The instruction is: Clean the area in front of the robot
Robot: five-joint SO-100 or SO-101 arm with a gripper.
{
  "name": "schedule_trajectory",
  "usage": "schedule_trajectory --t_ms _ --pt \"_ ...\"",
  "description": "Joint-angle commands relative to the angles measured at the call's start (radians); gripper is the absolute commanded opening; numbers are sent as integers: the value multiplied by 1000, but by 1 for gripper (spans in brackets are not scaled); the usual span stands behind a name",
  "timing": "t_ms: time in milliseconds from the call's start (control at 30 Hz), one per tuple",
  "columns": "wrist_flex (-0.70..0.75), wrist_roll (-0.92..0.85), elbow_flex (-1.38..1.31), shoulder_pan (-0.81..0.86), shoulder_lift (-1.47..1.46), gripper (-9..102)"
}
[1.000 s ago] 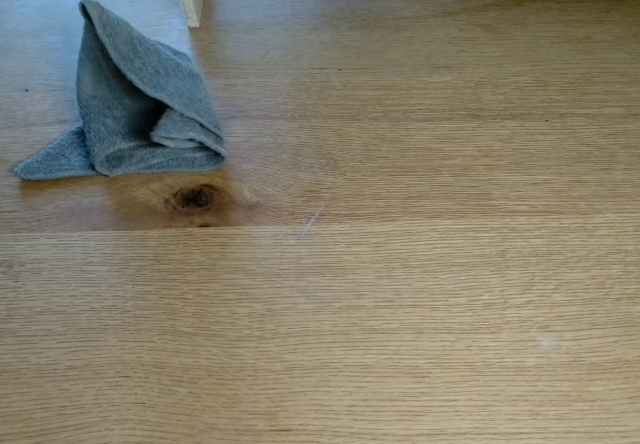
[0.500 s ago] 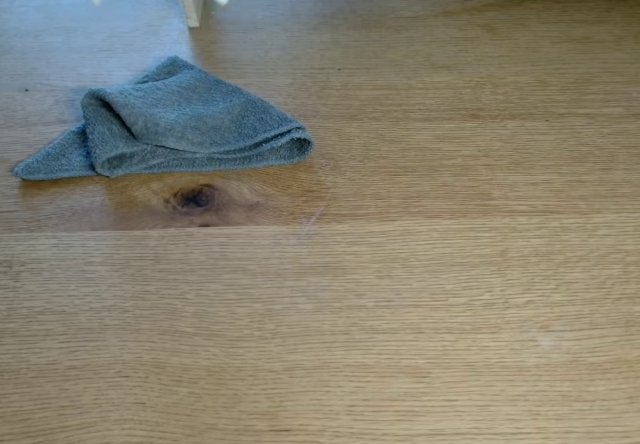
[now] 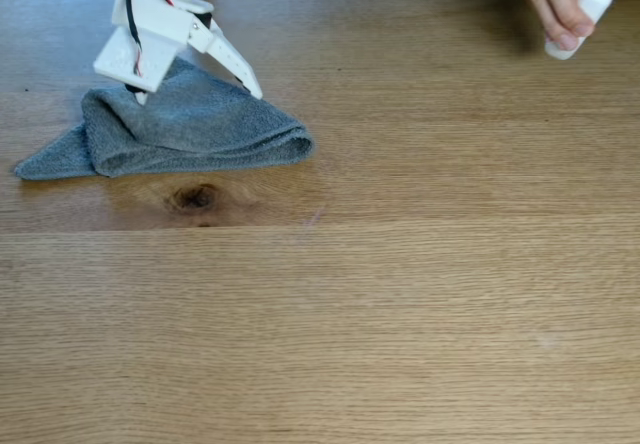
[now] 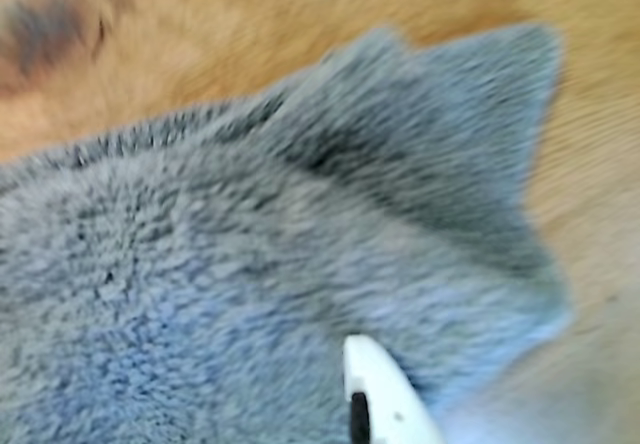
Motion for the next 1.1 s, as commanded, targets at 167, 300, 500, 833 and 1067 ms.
schedule_trajectory --t_ms 167,300,500,833,1067 --pt "-83 28 -304 84 -253 52" --pt "-49 -12 -422 107 -380 45" --pt "51 -44 -502 138 -471 14" --pt "347 -14 -499 104 -345 0" --pt "627 52 -499 35 -14 0"
